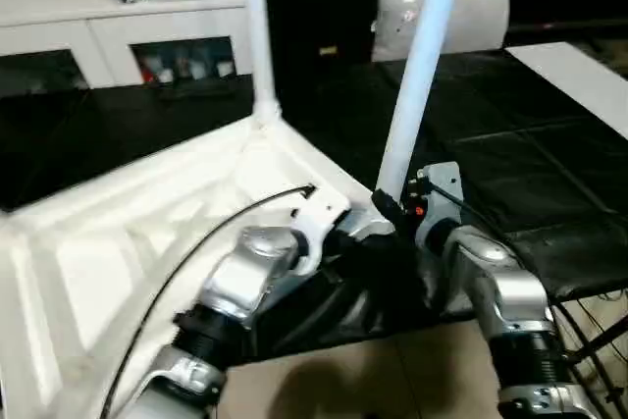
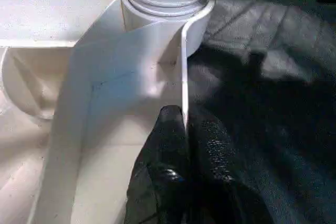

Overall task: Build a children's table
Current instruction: Rotate leg to tighten

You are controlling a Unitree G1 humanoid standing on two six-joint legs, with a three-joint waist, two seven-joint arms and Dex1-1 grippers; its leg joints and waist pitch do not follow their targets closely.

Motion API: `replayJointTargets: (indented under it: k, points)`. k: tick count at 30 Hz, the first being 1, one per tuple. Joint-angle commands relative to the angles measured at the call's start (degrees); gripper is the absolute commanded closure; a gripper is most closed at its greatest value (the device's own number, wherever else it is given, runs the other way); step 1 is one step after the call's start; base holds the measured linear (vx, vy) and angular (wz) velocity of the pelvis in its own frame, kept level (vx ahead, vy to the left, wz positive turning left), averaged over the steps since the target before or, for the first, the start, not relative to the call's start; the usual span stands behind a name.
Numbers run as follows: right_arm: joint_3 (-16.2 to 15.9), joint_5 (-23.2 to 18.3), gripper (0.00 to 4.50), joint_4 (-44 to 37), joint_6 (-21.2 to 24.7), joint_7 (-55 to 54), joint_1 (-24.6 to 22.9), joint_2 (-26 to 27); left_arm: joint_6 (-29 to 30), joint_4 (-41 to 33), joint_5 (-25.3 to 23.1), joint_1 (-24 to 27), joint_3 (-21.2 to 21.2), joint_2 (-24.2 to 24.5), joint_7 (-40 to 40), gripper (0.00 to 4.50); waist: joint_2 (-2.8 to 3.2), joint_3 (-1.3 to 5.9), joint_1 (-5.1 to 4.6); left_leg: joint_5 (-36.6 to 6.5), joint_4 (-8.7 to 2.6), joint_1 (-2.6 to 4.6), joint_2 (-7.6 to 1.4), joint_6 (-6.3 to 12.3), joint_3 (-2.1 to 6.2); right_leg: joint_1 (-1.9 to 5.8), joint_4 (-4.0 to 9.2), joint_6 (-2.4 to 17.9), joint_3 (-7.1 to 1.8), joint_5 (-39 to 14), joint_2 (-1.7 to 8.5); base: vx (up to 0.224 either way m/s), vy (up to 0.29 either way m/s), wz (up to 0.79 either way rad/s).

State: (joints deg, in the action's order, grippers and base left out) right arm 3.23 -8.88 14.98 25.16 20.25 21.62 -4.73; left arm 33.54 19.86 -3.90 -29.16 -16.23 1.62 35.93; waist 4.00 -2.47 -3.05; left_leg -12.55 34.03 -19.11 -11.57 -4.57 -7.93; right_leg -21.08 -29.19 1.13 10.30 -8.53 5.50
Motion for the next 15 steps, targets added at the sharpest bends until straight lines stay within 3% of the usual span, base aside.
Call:
replayJointTargets:
  k: [1, 4, 6, 7, 8, 9, 12, 14, 15]
  points:
    - [-1.7, -0.19, 1.53, 2.02, 0.86, -0.56, -0.58, 2.75, -2.26, -1.86, -0.58, -1.2, -3.03, 0.07, 1.51, 4.5, -0.59, 2.72, 0.33, -19.1, -4.1, -0.83, -0.08, 3.04, 0.43, 2.0, 4.87, 0.7, -1.95, -32.86, 4.07, 0.0, 0.0, 0.0]
    - [-2.08, -1.15, 1.32, -0.06, -0.67, 1.58, -1.7, 1.62, -3.0, -1.76, -1.59, -0.61, -4.47, 2.02, 2.31, 4.5, -0.46, 3.3, 1.18, -13.59, -4.52, -1.37, -0.9, 4.08, 0.44, 2.48, 3.02, 4.8, -3.15, -22.62, 3.87, 0.0, 0.0, 0.0]
    - [-2.25, -1.41, 1.09, -0.77, -0.98, 2.69, -2.23, 0.82, -3.22, -1.97, -1.65, -0.27, -4.69, 2.65, 2.81, 4.5, -0.79, 3.55, 1.8, -10.29, -4.25, -1.61, -0.85, 4.88, 0.17, 2.45, 2.16, 6.52, -3.74, -18.7, 3.65, 0.0, 0.0, 0.0]
    - [-2.76, -1.66, 1.0, -2.03, -1.32, 5.16, -3.14, -0.85, -3.92, -2.21, -1.97, 0.21, -5.14, 3.81, 3.73, 4.5, -1.19, 3.62, 2.45, -8.54, -4.07, -1.74, -0.73, 5.62, 0.07, 2.54, 1.72, 6.92, -4.05, -17.76, 3.51, 0.0, 0.0, 0.0]
    - [-2.76, -1.66, 0.94, -2.03, -1.32, 5.16, -3.14, -0.85, -3.92, -2.21, -1.97, 0.21, -5.14, 3.81, 3.73, 4.5, -1.19, 3.62, 2.45, -8.54, -4.07, -1.74, -0.73, 5.62, 0.07, 2.54, 1.72, 6.92, -4.05, -17.76, 3.51, 0.0, 0.0, 0.0]
    - [-3.16, -1.98, 0.86, -3.3, -1.5, 8.25, -4.09, -3.08, -5.27, -2.07, -2.47, 0.52, -5.68, 5.23, 4.8, 4.5, -1.17, 3.61, 3.25, -7.16, -3.9, -1.53, -0.77, 6.33, -0.24, 2.24, 1.32, 8.11, -4.63, -17.63, 3.67, 0.0, 0.0, 0.0]
    - [-3.34, -2.9, 0.56, -5.29, -1.64, 14.26, -5.64, -7.38, -8.37, -1.46, -3.03, 0.82, -6.84, 8.0, 7.17, 4.5, -1.01, 3.86, 4.59, -3.19, -3.59, -1.8, -0.82, 7.45, -0.33, 2.47, 0.63, 8.66, -4.86, -13.86, 3.56, 0.0, 0.0, 0.0]
    - [-3.49, -3.39, 0.42, -6.29, -1.95, 17.98, -6.48, -10.18, -10.72, -0.97, -3.33, 0.88, -7.83, 9.83, 8.77, 4.5, -1.26, 3.8, 5.3, -3.24, -3.42, -1.75, -0.8, 7.9, -0.53, 2.28, 0.54, 8.17, -5.01, -14.34, 3.45, 0.0, 0.0, 0.0]
    - [-3.58, -3.4, 0.32, -6.5, -2.16, 18.92, -6.69, -11.01, -11.66, -0.83, -3.48, 0.89, -8.18, 10.37, 9.28, 4.5, -1.1, 3.79, 5.76, -3.56, -3.5, -1.63, -0.88, 7.78, -0.58, 2.2, 0.57, 7.92, -4.98, -15.6, 3.47, 0.0, 0.0, 0.0]
